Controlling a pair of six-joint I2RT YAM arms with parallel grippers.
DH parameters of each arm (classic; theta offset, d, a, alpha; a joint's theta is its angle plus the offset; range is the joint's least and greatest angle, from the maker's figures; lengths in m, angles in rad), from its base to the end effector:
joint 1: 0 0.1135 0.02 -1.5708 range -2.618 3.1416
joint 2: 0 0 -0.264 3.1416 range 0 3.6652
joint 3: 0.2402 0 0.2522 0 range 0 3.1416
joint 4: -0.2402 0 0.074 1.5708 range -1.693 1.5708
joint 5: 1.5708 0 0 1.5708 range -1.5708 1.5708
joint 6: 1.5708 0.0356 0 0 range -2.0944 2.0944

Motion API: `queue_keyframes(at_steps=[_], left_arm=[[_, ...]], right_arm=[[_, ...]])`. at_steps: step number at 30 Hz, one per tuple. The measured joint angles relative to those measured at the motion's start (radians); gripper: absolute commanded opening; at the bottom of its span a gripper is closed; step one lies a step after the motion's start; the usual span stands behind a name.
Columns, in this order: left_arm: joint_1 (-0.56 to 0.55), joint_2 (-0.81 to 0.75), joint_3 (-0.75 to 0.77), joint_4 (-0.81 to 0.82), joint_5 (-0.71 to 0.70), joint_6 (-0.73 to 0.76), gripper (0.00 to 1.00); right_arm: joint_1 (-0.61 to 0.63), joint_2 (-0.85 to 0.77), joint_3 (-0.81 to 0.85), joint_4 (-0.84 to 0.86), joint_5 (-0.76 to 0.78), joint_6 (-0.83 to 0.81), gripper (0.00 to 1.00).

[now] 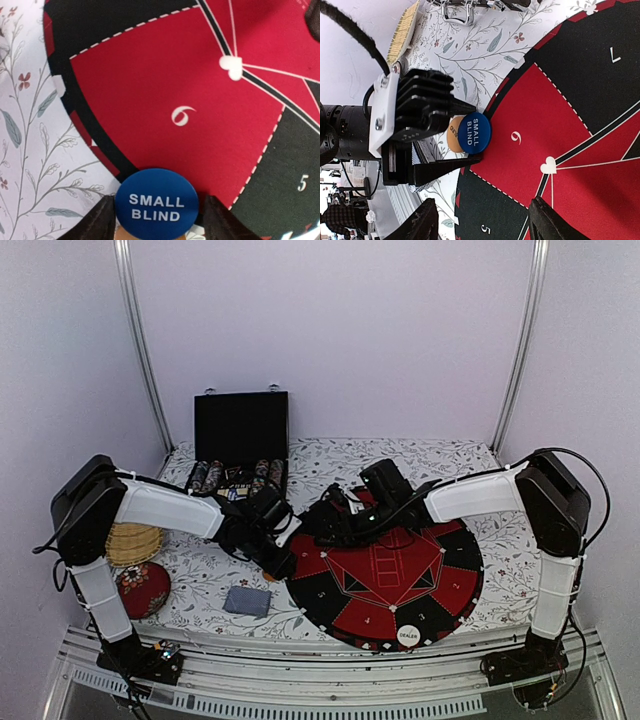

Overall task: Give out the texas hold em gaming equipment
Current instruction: Pick up the small blind button from the center of the board.

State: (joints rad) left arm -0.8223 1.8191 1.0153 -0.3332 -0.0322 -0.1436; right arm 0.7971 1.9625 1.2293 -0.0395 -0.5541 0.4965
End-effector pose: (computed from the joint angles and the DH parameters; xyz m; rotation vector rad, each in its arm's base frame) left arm 0.2350 -0.2514 0.1352 0.9005 2.5800 -0.2407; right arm 0.2784 0.3118 0.1654 -0.6845 2.4769 1.2274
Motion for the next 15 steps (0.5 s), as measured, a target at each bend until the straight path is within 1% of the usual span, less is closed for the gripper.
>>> queue_keyframes(at_steps=[7, 15], left_arm=[[-0.003, -0.003, 0.001, -0.004, -0.003, 0.001, 0.47], [-0.002, -0.052, -0.002, -0.008, -0.053, 0.002, 0.45]], right_arm=[[0.0, -0.005, 0.0, -0.006, 0.004, -0.001, 0.63], [-0.002, -0.034, 0.0, -0.006, 0.011, -0.002, 0.63]])
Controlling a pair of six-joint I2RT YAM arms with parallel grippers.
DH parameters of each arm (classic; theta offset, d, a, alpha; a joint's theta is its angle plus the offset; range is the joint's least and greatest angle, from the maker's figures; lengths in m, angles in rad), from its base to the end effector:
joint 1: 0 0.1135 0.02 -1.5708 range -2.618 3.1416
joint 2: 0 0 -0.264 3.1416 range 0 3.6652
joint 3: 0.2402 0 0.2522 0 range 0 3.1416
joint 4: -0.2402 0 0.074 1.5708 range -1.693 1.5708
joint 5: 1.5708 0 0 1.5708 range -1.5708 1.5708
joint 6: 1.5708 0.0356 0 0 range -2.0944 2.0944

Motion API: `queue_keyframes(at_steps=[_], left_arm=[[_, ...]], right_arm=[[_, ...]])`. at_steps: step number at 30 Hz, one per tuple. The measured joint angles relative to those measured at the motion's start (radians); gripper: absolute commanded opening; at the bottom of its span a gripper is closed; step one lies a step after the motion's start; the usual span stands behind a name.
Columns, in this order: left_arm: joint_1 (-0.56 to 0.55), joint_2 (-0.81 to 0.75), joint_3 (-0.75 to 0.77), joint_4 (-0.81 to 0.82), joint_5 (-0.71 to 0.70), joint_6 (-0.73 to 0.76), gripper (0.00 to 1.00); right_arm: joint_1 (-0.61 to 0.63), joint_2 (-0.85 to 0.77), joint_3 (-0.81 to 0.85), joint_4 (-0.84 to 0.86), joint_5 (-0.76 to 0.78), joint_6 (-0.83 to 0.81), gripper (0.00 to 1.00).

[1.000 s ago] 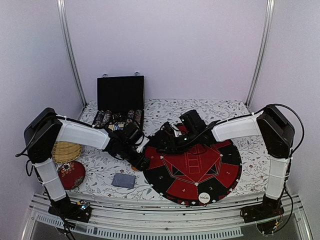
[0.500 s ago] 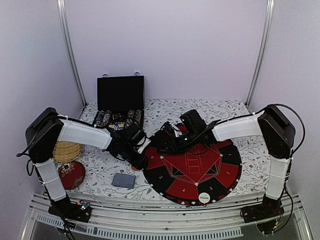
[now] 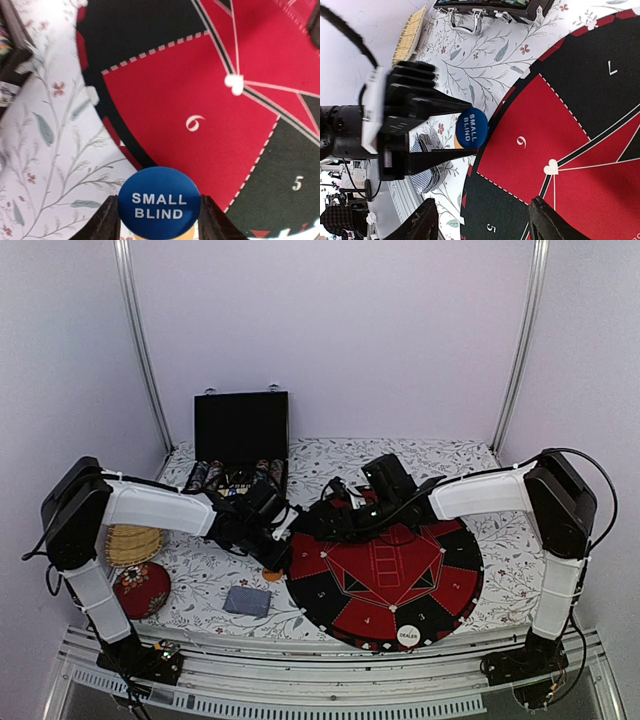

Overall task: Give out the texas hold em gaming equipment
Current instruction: Pick up the small blind button from the center of the board, then place the small blind button at position 7.

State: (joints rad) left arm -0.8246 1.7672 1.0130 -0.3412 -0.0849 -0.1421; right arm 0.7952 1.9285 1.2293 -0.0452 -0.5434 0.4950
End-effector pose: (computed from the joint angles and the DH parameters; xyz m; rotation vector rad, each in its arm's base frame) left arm 0.2339 -0.2485 0.1511 0.8693 2.5299 -0.2006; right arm 0.2777 0.3095 0.1783 -0.6808 2.4445 1.2247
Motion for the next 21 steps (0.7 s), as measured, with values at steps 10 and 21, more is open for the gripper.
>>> queue_keyframes(at_steps=[10, 21], left_arm=[[-0.005, -0.165, -0.067, 0.06, -0.006, 0.04, 0.45], [-0.074, -0.103, -0.036, 0.113, 0.026, 0.095, 0.45]], right_arm=[[-0.018, -0.048, -0.023, 0.002, -0.008, 0.006, 0.63], [-0.054, -0.164, -0.069, -0.024, 0.034, 0.013, 0.63]])
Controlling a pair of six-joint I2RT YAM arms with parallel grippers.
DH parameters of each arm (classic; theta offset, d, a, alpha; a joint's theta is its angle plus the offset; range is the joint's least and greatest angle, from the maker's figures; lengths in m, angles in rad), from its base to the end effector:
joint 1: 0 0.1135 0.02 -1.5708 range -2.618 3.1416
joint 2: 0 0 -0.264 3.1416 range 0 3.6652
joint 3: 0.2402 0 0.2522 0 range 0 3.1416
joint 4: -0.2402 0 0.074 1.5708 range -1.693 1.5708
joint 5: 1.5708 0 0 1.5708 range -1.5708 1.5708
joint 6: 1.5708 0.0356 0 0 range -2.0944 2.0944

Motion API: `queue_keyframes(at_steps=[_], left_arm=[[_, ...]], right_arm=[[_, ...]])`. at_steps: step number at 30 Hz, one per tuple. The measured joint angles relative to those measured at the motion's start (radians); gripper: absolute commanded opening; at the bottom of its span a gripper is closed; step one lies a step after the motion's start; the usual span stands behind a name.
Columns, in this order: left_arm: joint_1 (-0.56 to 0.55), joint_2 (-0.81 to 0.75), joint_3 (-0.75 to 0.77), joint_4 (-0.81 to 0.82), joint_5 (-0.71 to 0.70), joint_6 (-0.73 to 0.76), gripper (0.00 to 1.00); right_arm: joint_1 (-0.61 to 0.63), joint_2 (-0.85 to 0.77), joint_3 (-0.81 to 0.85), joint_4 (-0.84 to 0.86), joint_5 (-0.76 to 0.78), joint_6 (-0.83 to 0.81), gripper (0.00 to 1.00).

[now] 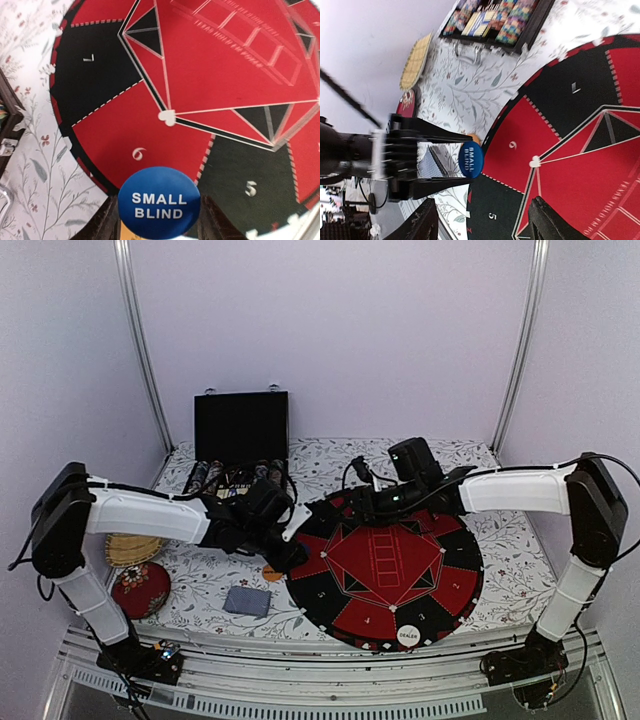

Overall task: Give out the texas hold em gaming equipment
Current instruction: Place the small blind button at position 7.

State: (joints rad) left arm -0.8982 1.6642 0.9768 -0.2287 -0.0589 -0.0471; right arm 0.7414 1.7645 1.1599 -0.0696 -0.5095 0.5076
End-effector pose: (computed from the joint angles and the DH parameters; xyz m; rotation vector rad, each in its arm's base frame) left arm 0.2127 -0.2636 0.1804 1.0149 2.3000 -0.3227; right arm 0.2748 0.2752 0.2171 -0.5852 2.3760 1.1957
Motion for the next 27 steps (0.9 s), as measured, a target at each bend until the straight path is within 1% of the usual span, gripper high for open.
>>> queue_keyframes(at_steps=[5, 9, 13, 22, 27], left_arm=[[0.029, 0.105, 0.054, -0.001, -0.019, -0.006, 0.45], [0.071, 0.154, 0.083, 0.0, -0.031, -0.021, 0.45], [0.096, 0.182, 0.11, 0.008, -0.038, -0.025, 0.45], [0.106, 0.195, 0.146, 0.011, -0.04, -0.025, 0.45], [0.115, 0.227, 0.208, 0.018, -0.027, -0.009, 0.45]], right_arm=[[-0.053, -0.083, -0.034, -0.021, 0.042, 0.0, 0.63], [-0.064, -0.099, -0.053, -0.039, 0.066, -0.003, 0.64], [-0.064, -0.099, -0.071, -0.048, 0.071, -0.004, 0.63], [-0.064, -0.098, -0.074, -0.049, 0.071, -0.004, 0.64], [-0.064, -0.098, -0.074, -0.049, 0.071, -0.004, 0.63]])
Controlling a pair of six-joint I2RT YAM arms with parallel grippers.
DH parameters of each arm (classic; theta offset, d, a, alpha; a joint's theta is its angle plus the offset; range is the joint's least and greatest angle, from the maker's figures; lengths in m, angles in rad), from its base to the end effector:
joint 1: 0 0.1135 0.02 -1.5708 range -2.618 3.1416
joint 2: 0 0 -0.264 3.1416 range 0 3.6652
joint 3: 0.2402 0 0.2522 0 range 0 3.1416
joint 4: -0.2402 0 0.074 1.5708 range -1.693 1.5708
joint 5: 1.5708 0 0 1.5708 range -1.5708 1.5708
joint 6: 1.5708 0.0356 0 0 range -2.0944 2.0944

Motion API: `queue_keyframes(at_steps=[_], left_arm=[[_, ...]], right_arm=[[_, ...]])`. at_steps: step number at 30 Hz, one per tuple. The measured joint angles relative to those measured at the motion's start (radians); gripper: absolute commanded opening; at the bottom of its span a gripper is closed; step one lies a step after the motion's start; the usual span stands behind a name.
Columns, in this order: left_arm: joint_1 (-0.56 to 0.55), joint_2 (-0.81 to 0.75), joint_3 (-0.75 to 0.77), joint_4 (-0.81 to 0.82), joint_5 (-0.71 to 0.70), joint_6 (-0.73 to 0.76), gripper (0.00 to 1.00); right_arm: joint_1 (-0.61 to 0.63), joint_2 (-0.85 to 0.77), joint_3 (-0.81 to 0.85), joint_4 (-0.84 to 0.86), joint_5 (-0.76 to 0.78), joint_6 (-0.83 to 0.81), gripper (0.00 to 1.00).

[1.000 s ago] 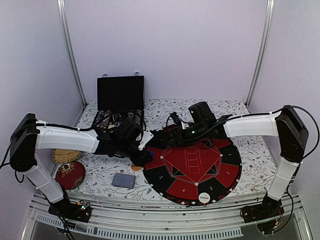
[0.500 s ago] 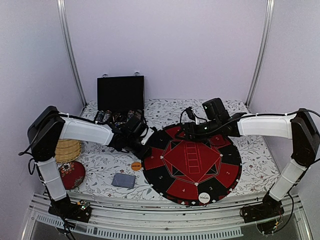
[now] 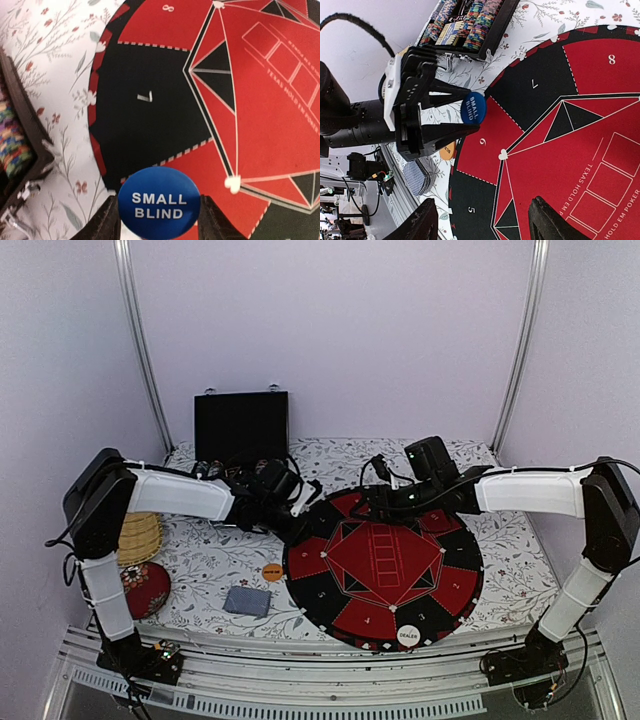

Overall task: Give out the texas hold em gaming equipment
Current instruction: Place the small blind button at position 7.

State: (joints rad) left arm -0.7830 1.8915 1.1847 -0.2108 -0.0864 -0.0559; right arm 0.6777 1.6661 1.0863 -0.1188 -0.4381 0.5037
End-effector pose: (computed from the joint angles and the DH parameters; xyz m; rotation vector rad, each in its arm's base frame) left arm 0.2821 -0.2765 0.1637 0.8548 2.3497 -0.2462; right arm 0.2743 0.2402 0.2240 -0.4624 2.3995 1.0803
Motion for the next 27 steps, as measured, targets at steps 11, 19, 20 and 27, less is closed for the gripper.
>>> queue_keyframes(at_steps=[11, 19, 20, 27], left_arm=[[0.001, 0.13, 0.048, 0.014, 0.001, 0.003, 0.47], [0.003, 0.131, 0.048, 0.015, -0.011, -0.016, 0.46], [0.003, 0.131, 0.048, 0.015, -0.014, -0.022, 0.46], [0.01, 0.129, 0.043, 0.022, -0.019, -0.051, 0.46]], right_arm=[[0.0, 0.0, -0.017, 0.001, 0.004, 0.0, 0.64], [0.0, 0.0, -0.018, 0.003, 0.005, 0.0, 0.64], [0.0, 0.0, -0.018, 0.003, 0.006, 0.0, 0.64], [0.0, 0.0, -0.018, 0.003, 0.006, -0.001, 0.64]])
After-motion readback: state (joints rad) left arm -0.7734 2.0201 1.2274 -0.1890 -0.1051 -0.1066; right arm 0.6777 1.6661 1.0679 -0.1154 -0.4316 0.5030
